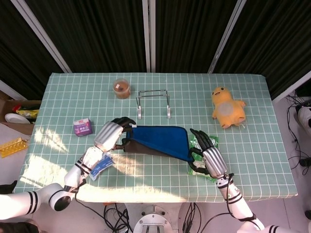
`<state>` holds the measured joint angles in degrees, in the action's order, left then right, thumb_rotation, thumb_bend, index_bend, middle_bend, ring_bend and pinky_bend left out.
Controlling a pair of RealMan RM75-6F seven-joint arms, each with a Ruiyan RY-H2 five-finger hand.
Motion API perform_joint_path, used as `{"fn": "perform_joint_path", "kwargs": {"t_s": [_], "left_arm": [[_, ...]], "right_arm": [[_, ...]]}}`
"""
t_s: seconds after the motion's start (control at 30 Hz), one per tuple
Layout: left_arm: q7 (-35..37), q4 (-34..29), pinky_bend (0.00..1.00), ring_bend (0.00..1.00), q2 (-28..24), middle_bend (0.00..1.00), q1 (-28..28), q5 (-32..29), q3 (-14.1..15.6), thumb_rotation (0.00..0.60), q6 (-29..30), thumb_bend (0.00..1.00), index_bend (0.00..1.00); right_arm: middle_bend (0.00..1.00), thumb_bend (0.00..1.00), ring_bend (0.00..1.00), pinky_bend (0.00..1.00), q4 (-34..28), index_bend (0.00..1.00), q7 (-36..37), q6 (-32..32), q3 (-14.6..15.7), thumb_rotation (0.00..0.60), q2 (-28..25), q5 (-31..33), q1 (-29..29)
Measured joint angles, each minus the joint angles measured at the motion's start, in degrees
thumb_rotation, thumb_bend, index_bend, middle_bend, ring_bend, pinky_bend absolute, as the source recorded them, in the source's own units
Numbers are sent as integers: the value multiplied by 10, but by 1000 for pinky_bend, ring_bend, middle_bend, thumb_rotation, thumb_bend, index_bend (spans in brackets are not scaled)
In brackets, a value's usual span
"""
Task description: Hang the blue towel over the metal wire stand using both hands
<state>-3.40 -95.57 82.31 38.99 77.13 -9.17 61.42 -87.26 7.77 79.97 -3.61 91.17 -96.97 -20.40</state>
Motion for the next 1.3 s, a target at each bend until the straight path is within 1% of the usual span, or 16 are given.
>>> {"fn": "perform_joint_path", "kwargs": {"t_s": [0.17,0.3,0.4,0.57,0.73,0.97,1.17,1.3], "left_arm": [[17,1,299,200,2,265,3,-53,-32,600,-6,429,780],[34,3,299,200,0,266,10,-87,-60,600,-18,430,784],[46,10,299,200,-6,266,22,-103,-75,600,-39,431,788],[52,32,300,200,-9,274,51,-151,-103,600,-80,432,792],[49,72,301,200,-1,280,85,-202,-127,600,-107,433,798],[39,153,303,201,25,288,133,-266,-161,600,-131,434,813],[27,234,305,205,50,298,177,-316,-180,600,-157,450,818],[15,293,305,205,67,303,204,-347,-189,600,-170,452,821]], "right_arm": [[13,573,0,0,-41,860,10,-34,-45,600,-37,47,-25],[3,574,0,0,-58,861,16,-79,-82,600,-70,95,-52],[0,576,0,0,-59,859,19,-109,-111,600,-88,127,-75],[0,582,0,0,-44,855,35,-141,-152,600,-96,169,-112],[2,586,0,0,-9,864,37,-171,-183,600,-92,198,-152],[5,581,0,0,53,877,29,-224,-222,600,-78,260,-215],[5,577,0,0,133,880,28,-268,-243,600,-55,293,-269],[7,573,0,0,204,880,56,-318,-256,600,-35,315,-306]]}}
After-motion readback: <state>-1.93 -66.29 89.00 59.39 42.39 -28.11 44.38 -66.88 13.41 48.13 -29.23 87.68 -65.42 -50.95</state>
